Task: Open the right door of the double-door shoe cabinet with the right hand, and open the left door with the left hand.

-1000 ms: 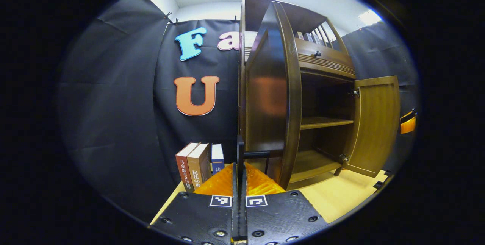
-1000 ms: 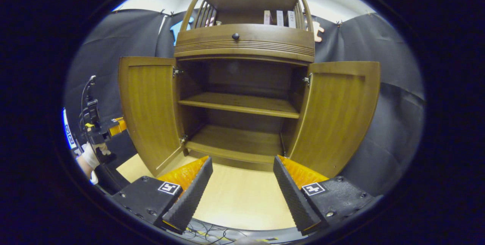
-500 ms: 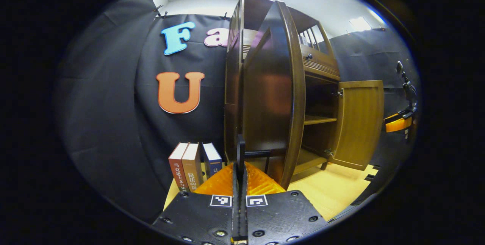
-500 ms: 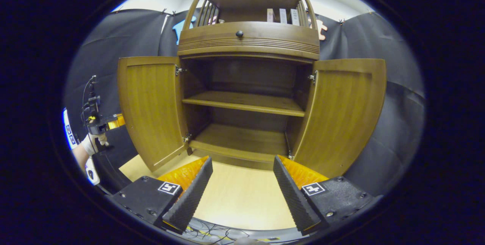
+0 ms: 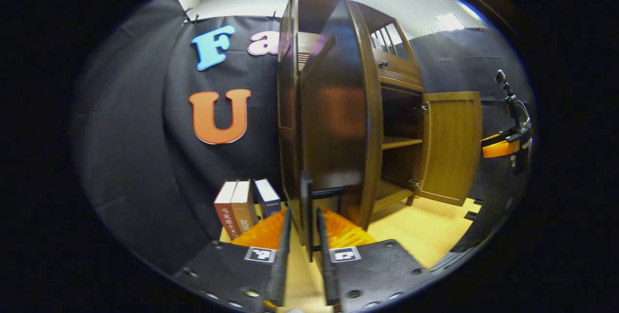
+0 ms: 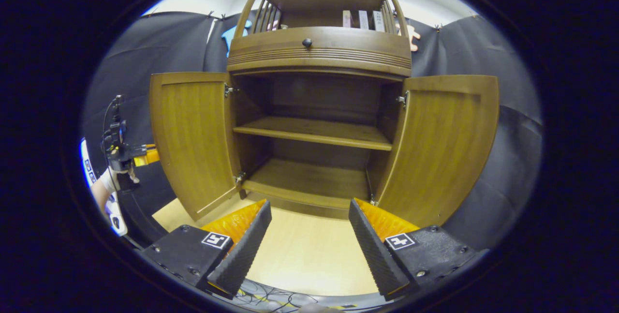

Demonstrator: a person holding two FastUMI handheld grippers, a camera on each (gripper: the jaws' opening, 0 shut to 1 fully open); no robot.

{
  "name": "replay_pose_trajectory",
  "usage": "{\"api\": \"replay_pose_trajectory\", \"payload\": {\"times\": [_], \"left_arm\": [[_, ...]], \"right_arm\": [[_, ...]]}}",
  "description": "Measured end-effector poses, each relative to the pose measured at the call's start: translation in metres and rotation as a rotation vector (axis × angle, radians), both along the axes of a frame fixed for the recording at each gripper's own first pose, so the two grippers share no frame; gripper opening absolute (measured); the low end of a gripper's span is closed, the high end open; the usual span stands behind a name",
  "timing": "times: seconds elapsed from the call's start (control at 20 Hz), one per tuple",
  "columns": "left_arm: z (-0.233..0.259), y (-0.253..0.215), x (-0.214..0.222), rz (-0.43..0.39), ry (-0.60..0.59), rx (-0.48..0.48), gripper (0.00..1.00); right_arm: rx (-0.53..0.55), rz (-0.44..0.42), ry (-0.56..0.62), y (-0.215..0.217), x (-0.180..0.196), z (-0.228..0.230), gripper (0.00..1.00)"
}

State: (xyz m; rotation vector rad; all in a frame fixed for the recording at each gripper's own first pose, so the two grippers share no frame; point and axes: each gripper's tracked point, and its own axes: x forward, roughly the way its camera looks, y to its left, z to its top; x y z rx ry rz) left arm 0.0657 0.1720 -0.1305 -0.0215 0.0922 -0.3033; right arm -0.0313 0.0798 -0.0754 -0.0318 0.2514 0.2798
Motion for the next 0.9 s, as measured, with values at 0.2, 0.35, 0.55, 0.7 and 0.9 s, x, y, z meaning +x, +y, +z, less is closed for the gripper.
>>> {"api": "replay_pose_trajectory", "payload": {"times": [0.2,0.35,0.55,0.7,0.9], "left_arm": [[0.021,0.028,-0.029,0.128,0.010,-0.045,0.94],[0.053,0.036,-0.055,0.253,-0.024,-0.021,0.89],[0.100,0.019,-0.084,0.395,-0.037,-0.008,0.95],[0.133,-0.020,-0.091,0.434,-0.045,-0.003,0.95],[0.153,-0.080,-0.082,0.463,-0.041,0.016,0.95]], "right_arm": [[0.016,0.005,-0.004,-0.007,0.006,0.000,1.00],[0.041,0.012,-0.011,-0.014,0.012,0.004,1.00],[0.073,0.028,-0.029,-0.027,0.021,0.014,1.00],[0.081,0.036,-0.046,-0.040,0.026,0.022,1.00],[0.095,0.022,-0.069,-0.064,0.033,0.033,1.00]]}}
